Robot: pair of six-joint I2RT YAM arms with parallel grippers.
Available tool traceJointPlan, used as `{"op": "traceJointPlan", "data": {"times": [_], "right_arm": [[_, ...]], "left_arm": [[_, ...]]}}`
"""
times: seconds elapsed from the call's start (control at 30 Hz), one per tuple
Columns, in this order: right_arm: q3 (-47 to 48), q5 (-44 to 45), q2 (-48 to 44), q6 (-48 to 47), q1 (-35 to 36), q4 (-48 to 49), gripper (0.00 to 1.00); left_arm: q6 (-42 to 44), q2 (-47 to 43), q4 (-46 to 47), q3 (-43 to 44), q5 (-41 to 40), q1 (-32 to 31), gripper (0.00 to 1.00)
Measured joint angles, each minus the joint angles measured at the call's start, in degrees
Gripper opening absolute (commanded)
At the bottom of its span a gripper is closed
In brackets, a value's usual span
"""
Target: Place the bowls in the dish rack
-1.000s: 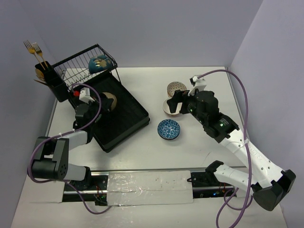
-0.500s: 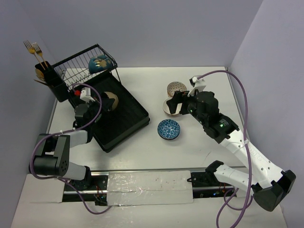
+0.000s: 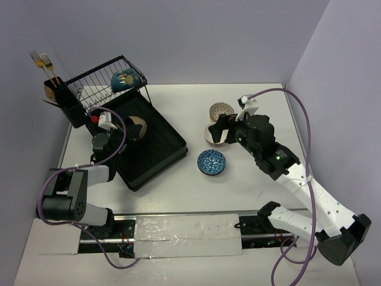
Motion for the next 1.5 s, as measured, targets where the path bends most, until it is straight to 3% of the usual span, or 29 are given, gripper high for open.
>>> {"op": "traceJointPlan", "data": {"times": [0.83,1.5], "right_arm": [[-0.98,-2.58,-1.29,-0.46,0.00,1.46,0.91],[-1.86,-3.89,-1.97,-0.90,0.00,2.01,0.91]], "left_arm": [[-1.92,2.51,10.21,-3.61,3.48,1.42,0.00],[-4.04,3.06,11.93,-4.07,4.04,2.05,0.00]]}}
